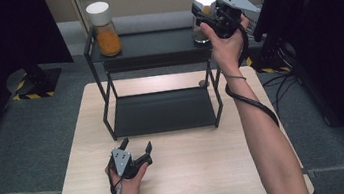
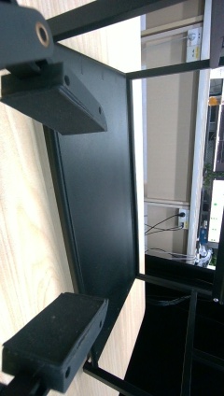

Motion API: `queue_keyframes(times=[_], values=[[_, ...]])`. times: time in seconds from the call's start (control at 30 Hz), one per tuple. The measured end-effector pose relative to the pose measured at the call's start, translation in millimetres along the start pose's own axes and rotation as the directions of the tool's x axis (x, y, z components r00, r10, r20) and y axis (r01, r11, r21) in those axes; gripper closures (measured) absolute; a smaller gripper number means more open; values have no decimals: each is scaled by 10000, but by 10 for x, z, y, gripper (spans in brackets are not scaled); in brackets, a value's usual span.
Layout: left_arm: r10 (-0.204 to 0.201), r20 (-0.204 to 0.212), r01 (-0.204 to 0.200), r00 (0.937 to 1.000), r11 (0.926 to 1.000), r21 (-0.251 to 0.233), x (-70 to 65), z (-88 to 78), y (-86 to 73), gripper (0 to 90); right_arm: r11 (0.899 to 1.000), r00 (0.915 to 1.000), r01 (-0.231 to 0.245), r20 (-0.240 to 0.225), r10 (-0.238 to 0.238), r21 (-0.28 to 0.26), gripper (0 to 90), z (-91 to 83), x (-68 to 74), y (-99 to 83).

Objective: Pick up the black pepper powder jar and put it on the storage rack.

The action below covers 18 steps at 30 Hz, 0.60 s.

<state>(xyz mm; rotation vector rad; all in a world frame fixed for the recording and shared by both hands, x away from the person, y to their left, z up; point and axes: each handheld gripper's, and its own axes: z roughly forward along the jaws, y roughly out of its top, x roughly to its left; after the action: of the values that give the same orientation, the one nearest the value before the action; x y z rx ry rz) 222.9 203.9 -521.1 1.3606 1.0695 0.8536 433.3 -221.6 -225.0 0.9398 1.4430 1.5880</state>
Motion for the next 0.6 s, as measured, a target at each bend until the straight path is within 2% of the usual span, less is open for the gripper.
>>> queue_keyframes(times=[0.33,0.5,0.6], values=[[37,7,-37,10000,10000,13,-1,1,2,124,9998,9997,171,-184,-172,-50,298,2,-6,-36],[13,4,-13,10000,10000,-27,-1,-2,-5,124,9998,9997,123,-214,-120,127,205,-4,-8,-4],[56,7,-56,10000,10000,-15,-3,-2,-3,124,9993,9995,272,-177,-267,243,161,-30,-2,32]])
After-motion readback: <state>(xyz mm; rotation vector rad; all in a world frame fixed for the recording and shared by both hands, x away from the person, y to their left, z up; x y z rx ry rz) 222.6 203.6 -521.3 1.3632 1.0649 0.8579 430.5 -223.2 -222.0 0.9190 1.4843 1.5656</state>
